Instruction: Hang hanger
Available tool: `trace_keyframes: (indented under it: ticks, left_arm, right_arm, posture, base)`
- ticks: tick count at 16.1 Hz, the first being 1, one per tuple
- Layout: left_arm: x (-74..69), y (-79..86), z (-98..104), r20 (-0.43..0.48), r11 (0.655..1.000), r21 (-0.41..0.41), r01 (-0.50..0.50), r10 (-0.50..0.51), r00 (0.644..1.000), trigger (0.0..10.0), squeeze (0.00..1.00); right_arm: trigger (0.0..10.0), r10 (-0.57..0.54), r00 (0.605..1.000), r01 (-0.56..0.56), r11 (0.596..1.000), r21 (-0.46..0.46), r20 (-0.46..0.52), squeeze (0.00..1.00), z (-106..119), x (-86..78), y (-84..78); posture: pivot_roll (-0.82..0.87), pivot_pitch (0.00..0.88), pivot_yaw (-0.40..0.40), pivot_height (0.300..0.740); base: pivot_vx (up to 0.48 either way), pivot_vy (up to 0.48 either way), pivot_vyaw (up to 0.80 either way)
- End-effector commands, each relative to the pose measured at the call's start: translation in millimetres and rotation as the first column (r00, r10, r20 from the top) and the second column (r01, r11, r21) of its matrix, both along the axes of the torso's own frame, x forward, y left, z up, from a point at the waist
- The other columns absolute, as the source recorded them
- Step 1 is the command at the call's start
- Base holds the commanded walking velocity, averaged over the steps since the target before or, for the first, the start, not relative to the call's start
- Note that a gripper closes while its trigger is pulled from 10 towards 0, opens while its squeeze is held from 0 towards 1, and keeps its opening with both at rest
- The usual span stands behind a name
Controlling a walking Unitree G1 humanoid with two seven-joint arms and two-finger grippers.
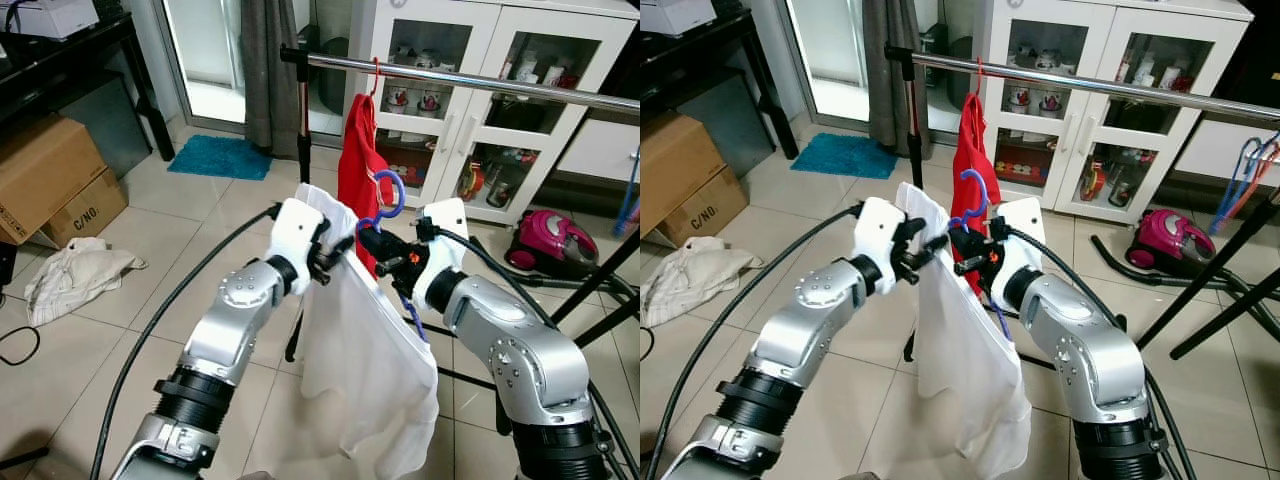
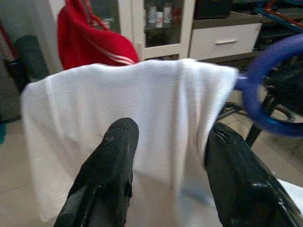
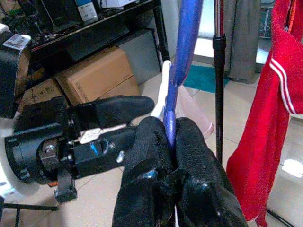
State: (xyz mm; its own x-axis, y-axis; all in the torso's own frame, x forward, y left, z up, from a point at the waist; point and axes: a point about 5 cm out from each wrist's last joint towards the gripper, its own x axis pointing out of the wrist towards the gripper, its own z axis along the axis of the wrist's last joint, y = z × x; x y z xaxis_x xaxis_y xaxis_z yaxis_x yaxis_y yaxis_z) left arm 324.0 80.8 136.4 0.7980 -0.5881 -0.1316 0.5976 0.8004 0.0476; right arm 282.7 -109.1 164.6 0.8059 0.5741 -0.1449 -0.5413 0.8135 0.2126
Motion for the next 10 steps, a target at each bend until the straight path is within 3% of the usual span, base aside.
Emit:
trace_keyframes:
  ticks: [1, 10]
  left_arm:
    - [2.9, 4.3, 1.3, -0.004, 1.0, 0.01, -0.026, 0.026, 1.0, 0.0, 0.0]
    - [7.5, 10.5, 3.3, 0.002, 0.999, 0.008, -0.039, 0.039, 0.999, 0.0, 0.0]
  right_arm:
    - [10.0, 0.004, 0.999, -0.004, 1.0, 0.011, 0.041, 0.0, 9.8, 3.1, -0.5]
    - [10.0, 0.002, 0.999, -0.002, 1.0, -0.001, 0.042, 0.0, 8.2, 3.0, -4.0]
  posture:
    - [0.06, 0.0, -0.007, 0.74]
    - [0.05, 0.0, -0.002, 0.74]
  base:
    - [0.0, 0.0, 0.0]
    - [0.0, 0.0, 0.0]
